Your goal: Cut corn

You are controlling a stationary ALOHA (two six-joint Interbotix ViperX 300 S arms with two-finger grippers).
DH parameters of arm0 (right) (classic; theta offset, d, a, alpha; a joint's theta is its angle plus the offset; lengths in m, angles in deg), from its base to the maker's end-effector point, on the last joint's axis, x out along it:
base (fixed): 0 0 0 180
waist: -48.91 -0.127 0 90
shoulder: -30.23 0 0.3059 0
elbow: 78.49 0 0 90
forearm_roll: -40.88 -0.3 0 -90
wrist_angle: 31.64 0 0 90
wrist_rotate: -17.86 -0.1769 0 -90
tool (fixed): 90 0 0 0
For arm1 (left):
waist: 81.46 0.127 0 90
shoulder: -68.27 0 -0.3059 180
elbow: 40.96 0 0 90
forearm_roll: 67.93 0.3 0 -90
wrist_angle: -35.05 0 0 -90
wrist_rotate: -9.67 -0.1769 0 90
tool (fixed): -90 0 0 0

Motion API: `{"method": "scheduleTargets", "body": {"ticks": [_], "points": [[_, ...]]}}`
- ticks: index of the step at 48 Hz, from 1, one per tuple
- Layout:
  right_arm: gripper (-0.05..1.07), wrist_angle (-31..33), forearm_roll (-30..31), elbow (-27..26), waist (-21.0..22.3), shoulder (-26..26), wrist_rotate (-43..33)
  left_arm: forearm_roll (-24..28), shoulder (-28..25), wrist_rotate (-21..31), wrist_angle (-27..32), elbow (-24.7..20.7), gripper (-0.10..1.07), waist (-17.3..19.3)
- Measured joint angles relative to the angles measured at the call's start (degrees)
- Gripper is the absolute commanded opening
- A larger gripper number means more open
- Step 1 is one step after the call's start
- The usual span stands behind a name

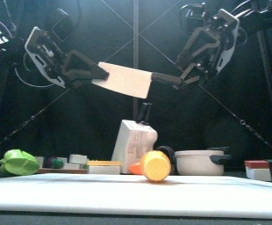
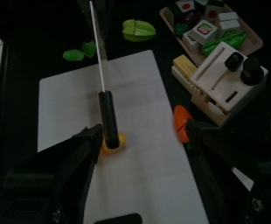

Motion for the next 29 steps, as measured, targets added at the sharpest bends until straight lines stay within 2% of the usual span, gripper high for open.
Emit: {"method": "scheduleTargets", "body": {"ticks": [9, 29], "points": [[1.03, -0.18, 0.35, -0.18, -0.53, 0.79, 0.00, 0.00, 0.00, 0.00, -0.09, 0.00, 0.28, 0.00], [1.03, -0.26, 0.44, -2.55, -3.08, 5.89, 0.00, -0.09, -1.14, 0.00, -0.09, -0.62, 0.28, 0.09]]}}
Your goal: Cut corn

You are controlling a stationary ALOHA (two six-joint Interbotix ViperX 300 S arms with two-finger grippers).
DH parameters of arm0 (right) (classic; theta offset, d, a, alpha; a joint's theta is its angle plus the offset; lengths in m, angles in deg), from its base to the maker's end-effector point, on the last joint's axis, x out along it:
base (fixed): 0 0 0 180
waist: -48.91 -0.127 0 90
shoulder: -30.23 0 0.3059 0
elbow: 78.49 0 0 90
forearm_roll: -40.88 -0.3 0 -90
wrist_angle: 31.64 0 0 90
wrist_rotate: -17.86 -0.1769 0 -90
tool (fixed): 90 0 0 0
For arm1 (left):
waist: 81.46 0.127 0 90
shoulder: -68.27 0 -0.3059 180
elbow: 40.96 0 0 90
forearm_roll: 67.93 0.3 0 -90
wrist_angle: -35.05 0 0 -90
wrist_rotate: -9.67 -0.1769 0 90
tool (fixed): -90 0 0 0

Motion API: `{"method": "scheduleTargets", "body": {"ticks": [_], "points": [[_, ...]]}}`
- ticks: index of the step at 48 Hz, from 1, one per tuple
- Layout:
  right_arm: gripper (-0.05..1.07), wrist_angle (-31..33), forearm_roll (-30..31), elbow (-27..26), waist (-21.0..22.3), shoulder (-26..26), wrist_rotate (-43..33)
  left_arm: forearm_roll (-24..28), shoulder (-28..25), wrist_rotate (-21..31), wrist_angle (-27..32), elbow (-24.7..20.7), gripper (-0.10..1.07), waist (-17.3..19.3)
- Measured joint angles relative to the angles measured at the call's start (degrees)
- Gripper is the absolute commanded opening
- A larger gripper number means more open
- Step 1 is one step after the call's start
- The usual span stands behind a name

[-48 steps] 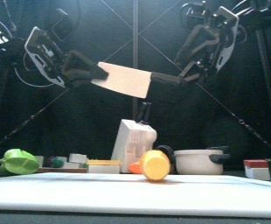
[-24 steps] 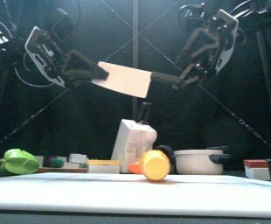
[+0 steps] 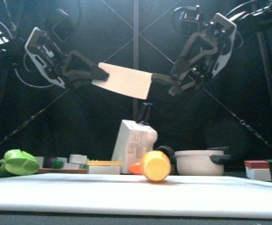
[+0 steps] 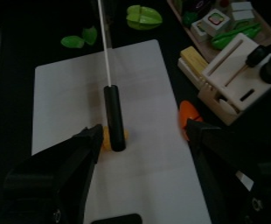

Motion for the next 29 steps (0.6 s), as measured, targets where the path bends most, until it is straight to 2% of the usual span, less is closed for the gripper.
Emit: {"method": "scheduleTargets", "body": {"ticks": [18, 29], "points": [[1.02, 0.53, 0.00, -0.53, -0.09, 2.29, -0.18, 0.09, -2.20, -0.09, 0.00, -1.76, 0.26, 0.35], [0.89, 2.11, -0.09, -0.53, -0.09, 2.46, -0.44, 0.00, -2.20, -0.09, -2.37, -1.76, 0.26, 1.14]]}}
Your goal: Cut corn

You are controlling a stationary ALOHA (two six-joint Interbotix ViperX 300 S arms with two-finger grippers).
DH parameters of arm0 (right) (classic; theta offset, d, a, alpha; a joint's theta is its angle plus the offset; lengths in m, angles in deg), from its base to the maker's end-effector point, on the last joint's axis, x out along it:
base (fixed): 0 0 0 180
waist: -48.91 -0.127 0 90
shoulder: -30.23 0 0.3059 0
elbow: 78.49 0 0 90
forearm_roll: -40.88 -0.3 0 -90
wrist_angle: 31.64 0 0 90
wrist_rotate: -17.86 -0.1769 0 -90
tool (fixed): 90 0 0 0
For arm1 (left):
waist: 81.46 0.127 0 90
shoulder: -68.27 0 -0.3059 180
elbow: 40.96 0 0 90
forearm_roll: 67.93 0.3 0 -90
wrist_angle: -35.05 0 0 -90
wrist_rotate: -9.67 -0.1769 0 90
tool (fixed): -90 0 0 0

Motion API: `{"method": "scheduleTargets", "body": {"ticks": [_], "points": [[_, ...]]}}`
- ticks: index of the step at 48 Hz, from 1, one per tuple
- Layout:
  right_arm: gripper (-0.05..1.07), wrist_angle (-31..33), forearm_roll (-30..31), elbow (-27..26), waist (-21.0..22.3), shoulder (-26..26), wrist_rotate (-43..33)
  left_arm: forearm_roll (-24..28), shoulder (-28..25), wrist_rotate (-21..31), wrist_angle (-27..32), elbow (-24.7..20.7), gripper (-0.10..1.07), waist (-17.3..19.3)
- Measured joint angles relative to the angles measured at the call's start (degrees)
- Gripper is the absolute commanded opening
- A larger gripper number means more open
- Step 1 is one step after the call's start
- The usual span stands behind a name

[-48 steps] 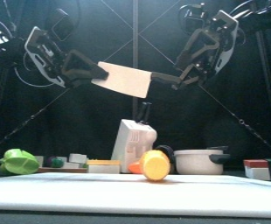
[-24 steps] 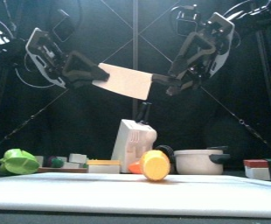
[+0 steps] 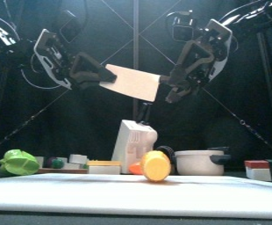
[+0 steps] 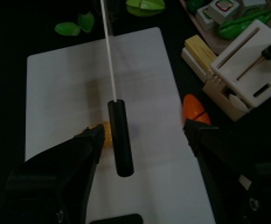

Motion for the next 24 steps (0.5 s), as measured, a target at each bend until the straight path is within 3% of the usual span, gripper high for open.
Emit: {"method": "scheduleTargets", "body": {"ticks": [13, 24], "points": [[0.70, 1.32, -0.09, -0.35, -0.26, 0.00, -0.09, 0.00, -1.49, 0.00, -1.67, 0.35, 0.26, 0.97], [0.61, 2.64, -0.18, -0.70, -0.62, 0.09, 0.00, -0.09, -3.96, 0.09, -1.76, -0.35, 0.26, 1.23]]}}
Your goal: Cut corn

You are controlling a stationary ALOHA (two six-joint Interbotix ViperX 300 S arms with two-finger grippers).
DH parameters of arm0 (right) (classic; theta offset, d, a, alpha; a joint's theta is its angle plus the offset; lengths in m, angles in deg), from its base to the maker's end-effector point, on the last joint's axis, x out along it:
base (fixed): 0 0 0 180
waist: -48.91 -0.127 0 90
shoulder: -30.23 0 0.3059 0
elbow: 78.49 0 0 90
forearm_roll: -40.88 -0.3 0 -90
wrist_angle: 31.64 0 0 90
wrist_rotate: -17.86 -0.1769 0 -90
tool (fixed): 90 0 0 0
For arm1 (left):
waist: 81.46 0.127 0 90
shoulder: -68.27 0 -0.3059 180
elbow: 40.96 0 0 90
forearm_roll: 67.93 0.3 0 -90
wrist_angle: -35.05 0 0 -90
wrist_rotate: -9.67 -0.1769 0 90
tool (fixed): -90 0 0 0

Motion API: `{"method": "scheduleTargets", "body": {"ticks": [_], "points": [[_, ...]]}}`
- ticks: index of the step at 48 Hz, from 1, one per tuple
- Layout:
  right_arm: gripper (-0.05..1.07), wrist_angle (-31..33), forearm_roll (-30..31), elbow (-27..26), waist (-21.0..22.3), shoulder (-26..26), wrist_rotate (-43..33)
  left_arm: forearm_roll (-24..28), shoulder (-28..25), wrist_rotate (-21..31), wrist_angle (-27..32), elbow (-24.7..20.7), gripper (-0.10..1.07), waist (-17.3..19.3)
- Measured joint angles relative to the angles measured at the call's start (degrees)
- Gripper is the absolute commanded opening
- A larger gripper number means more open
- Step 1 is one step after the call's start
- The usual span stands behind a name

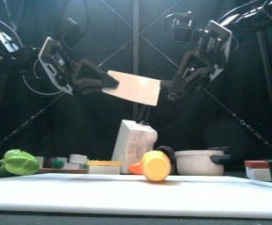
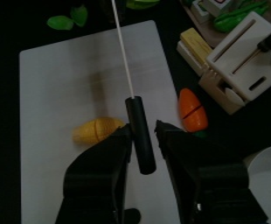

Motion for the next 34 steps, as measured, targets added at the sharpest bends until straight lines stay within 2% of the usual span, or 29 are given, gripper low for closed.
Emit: {"method": "scheduleTargets", "body": {"ticks": [20, 34], "points": [[0.45, 1.58, 0.26, -0.35, -0.62, 0.18, 0.35, 0.00, -0.09, -0.26, -0.26, -0.18, 0.26, 0.18], [0.41, 5.27, -0.09, -2.02, -1.05, 0.18, 0.44, 5.54, -0.97, -0.09, -0.53, 0.35, 0.26, 0.09]]}}
